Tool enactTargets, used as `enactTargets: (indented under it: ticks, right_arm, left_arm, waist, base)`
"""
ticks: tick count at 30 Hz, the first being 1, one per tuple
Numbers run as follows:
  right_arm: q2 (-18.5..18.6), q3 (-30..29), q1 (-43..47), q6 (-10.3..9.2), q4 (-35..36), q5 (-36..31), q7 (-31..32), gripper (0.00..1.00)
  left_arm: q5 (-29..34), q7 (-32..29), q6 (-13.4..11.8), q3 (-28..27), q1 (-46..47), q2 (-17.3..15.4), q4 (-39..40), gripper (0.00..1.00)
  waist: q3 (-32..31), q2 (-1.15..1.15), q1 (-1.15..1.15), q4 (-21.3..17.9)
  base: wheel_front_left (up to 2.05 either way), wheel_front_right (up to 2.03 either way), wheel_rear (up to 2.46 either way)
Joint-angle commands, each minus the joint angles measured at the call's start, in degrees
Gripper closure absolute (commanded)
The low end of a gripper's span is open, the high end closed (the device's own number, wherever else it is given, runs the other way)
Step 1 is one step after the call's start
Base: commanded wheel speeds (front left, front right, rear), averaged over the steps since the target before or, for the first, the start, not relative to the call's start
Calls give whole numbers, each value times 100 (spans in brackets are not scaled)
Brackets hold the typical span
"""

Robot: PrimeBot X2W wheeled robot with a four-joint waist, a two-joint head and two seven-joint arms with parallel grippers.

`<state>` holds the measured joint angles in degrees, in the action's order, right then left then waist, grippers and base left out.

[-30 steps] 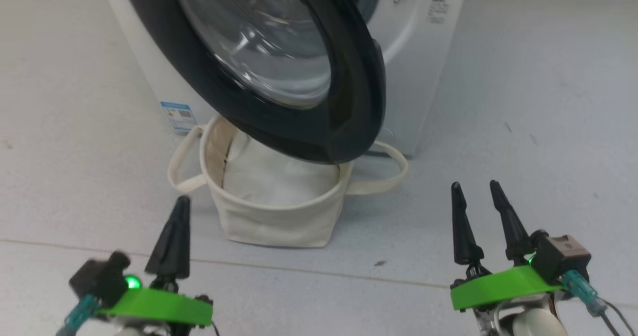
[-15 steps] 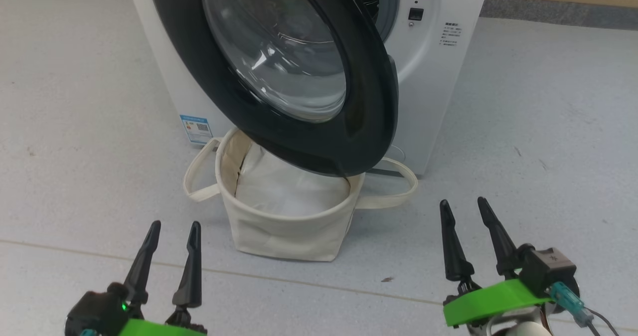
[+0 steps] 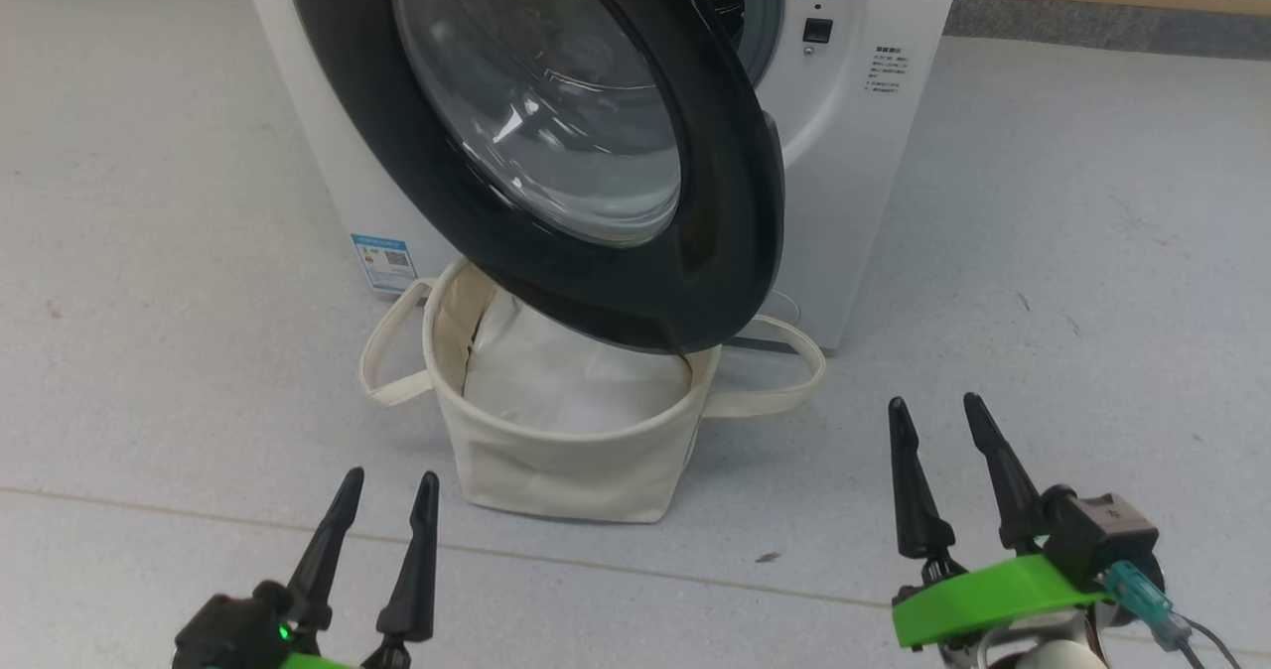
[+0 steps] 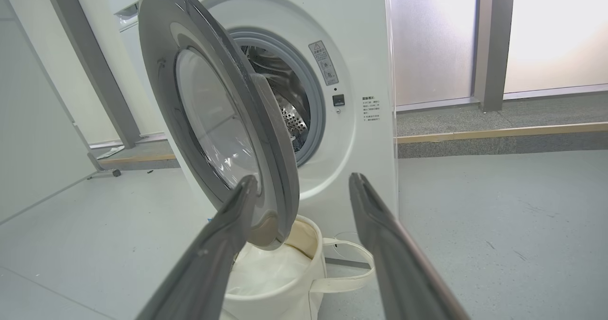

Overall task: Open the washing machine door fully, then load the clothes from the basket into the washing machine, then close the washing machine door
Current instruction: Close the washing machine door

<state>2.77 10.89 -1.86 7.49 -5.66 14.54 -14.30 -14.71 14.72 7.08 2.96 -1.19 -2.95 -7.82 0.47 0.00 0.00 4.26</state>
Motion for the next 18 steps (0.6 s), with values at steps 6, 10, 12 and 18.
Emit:
enactTargets:
  ticks: [6,10,12,18]
  right_arm:
    - [10,51,-46,0,129,4,-70,0]
    - [10,-116,-66,0,180,231,-70,0]
    - [10,-233,-100,0,216,392,-70,0]
    - [10,-146,-437,0,360,343,-70,0]
  left_arm:
    - [6,28,15,-135,200,7,121,0]
    - [-7,28,20,-106,208,7,88,0]
    - [-21,28,21,-72,223,7,61,0]
    - [-65,28,24,95,357,7,26,0]
  waist:
    - [12,0,0,10]
    - [30,0,0,41]
    - [46,0,0,75]
    - [244,0,0,240]
  base:
    - [0,0,0]
    - [0,0,0]
    - [0,0,0]
    - [0,0,0]
